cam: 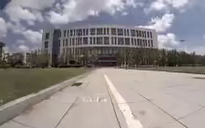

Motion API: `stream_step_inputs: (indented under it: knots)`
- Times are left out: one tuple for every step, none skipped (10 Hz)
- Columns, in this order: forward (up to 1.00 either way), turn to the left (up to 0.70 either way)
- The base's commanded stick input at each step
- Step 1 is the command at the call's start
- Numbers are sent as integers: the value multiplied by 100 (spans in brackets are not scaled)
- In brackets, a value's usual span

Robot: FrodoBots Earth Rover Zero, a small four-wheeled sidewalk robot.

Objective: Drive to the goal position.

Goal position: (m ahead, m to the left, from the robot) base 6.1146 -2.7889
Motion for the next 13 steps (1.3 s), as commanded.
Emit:
stream_step_inputs:
  knots:
    - [70, 1]
    - [70, 31]
    - [70, 0]
    - [70, 0]
    - [70, 0]
    - [70, 0]
    - [70, 0]
    - [70, 0]
    - [70, 0]
    - [70, 0]
    - [70, 0]
    - [70, 0]
    - [70, 0]
